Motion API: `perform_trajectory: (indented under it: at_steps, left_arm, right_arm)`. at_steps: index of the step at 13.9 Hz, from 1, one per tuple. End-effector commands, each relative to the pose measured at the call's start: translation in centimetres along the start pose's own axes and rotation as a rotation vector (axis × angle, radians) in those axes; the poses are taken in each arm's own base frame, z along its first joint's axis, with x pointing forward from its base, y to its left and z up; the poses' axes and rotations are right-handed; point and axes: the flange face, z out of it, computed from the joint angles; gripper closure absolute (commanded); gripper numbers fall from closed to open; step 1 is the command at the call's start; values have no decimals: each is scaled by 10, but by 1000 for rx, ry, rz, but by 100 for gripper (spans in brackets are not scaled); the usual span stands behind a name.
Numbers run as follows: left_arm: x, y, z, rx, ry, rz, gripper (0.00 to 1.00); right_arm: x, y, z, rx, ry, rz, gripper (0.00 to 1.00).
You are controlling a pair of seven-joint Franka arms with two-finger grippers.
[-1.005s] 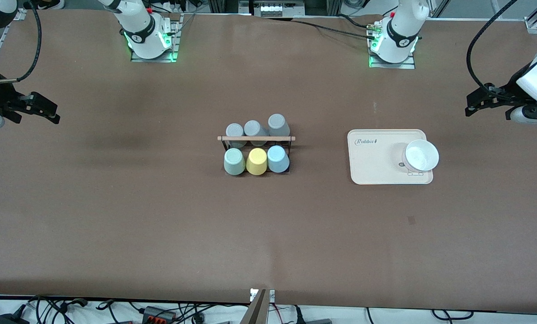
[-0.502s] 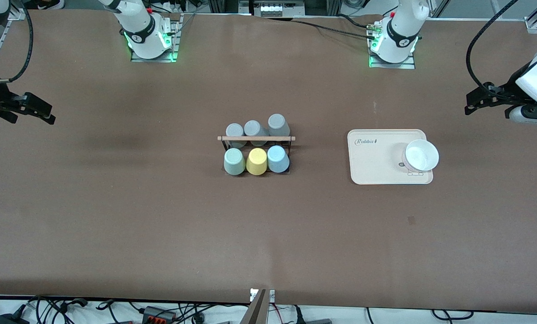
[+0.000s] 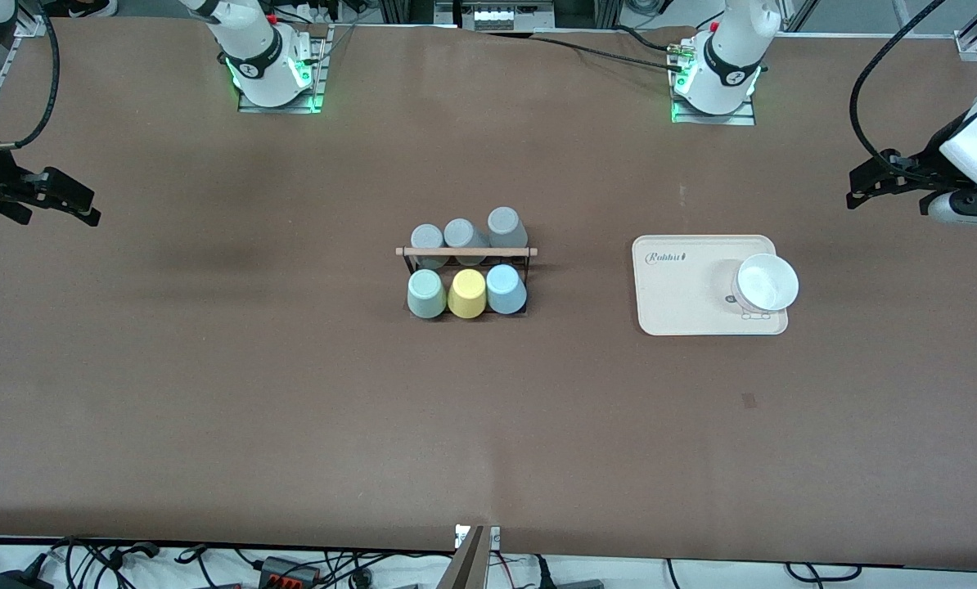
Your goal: Hang scattered cups on rack with three cups
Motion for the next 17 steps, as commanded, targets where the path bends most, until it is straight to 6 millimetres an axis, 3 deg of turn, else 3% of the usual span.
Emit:
perform_trajectory:
  at_steps: [1, 5, 17]
  left_arm:
    - [-5, -3, -9, 6, 0, 10, 0]
    - [-5, -3, -9, 6, 0, 11, 0]
    - [-5, -3, -9, 6, 0, 10, 0]
  right_arm:
    - [-6, -2, -5, 4, 9, -8, 0]
    - [-10, -7, -12, 4, 20, -18, 0]
    - [-12, -9, -10, 2, -5, -35, 0]
